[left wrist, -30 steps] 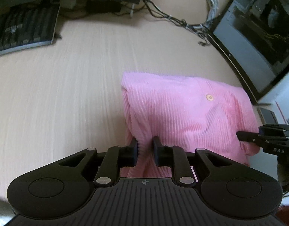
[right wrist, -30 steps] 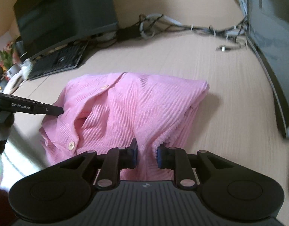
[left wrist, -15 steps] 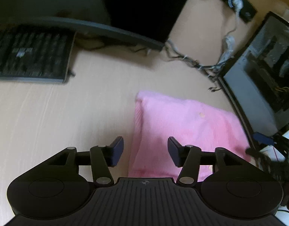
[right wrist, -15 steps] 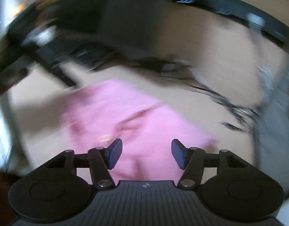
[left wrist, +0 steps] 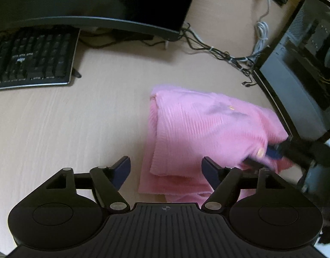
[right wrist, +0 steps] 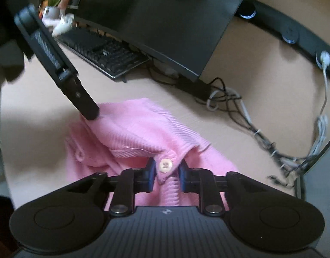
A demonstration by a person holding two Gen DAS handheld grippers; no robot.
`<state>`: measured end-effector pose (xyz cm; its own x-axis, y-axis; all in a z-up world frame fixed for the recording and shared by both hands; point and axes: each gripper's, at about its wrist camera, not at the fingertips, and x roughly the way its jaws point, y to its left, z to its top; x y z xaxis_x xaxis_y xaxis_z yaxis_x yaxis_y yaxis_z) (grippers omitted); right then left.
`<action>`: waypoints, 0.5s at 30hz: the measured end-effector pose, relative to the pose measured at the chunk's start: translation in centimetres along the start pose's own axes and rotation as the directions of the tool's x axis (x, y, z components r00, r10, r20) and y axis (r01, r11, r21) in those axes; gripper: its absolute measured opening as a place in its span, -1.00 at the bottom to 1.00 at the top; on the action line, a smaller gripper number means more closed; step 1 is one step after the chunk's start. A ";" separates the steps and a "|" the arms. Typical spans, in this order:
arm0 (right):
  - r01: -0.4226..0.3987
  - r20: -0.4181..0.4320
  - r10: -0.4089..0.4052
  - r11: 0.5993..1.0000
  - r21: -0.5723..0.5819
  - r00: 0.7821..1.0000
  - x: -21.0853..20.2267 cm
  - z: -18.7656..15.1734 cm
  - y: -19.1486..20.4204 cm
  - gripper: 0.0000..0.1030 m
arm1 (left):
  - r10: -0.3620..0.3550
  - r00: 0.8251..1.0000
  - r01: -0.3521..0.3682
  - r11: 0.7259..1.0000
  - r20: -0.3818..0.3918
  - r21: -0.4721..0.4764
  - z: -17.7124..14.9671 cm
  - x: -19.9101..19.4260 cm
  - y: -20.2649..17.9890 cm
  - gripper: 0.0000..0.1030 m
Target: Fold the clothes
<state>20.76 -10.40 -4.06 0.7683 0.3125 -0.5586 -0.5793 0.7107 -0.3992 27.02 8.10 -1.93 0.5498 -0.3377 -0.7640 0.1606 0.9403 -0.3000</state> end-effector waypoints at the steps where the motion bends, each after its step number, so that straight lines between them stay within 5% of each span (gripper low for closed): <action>1: 0.008 -0.006 -0.008 1.000 -0.017 1.000 0.3 -0.2 0.3 0.06 | -0.003 1.000 0.003 1.000 -0.002 0.001 0.0 0.0 0.0 0.55; 3: 0.000 -0.012 0.000 0.999 -0.042 1.000 0.9 -0.7 1.0 0.26 | -0.003 1.000 0.003 1.000 -0.002 0.004 0.1 -0.1 0.0 0.57; 7: 0.000 -0.018 -0.001 0.998 -0.060 1.000 2.1 -1.2 1.9 0.25 | -0.008 1.000 0.008 1.000 0.000 -0.011 0.2 -0.3 0.2 0.61; 8: 0.001 -0.016 -0.002 0.999 -0.051 1.000 2.4 -1.1 1.8 0.09 | -0.013 1.000 0.013 1.000 -0.001 -0.019 0.2 -0.3 0.3 0.61; 9: -0.015 -0.024 0.016 1.000 0.020 1.000 2.5 -0.8 0.8 -0.51 | -0.022 1.000 0.022 0.999 -0.002 -0.027 0.2 -0.4 0.4 0.61; 10: -0.036 -0.034 0.040 0.994 0.107 0.999 2.5 -0.3 -0.5 -0.72 | -0.038 0.999 0.038 0.999 -0.004 -0.037 0.2 -0.5 0.6 0.56; 15: -0.147 0.043 0.140 0.944 0.295 0.989 0.4 2.0 -5.0 -0.74 | -0.189 0.982 0.189 0.982 -0.002 -0.024 -0.6 -1.6 0.4 0.17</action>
<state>24.56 -12.56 -0.79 0.6905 0.4359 -0.5772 -0.5793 0.8112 -0.0804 25.69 9.03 -1.21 0.5078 -0.5095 -0.6947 0.2419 0.8583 -0.4526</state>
